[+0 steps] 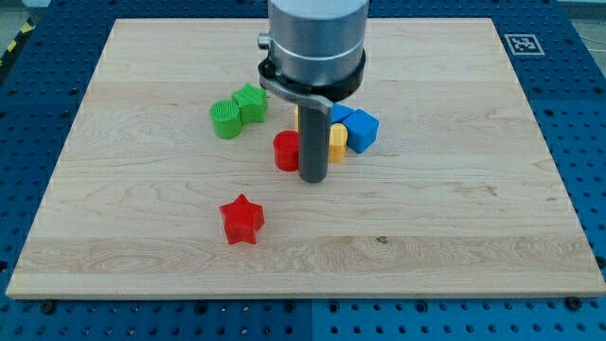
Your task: Push the red circle into green blocks
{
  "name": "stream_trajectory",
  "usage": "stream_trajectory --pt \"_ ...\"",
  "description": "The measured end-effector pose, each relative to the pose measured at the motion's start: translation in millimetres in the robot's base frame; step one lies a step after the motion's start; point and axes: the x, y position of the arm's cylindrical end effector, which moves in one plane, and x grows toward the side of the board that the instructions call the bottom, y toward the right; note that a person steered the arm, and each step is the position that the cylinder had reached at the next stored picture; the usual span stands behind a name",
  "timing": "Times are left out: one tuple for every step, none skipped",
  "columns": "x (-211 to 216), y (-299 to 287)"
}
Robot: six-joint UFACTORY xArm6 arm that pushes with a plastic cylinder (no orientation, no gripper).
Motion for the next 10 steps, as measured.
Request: stream_trajectory --pt "-19 -21" --pt "-8 -23" --pt "5 -23" --pt "-17 -30" --pt "-29 -34" --pt "-29 -34" --pt "-37 -37" --pt "-39 -40" --pt "-18 -40" --pt "-4 -40"
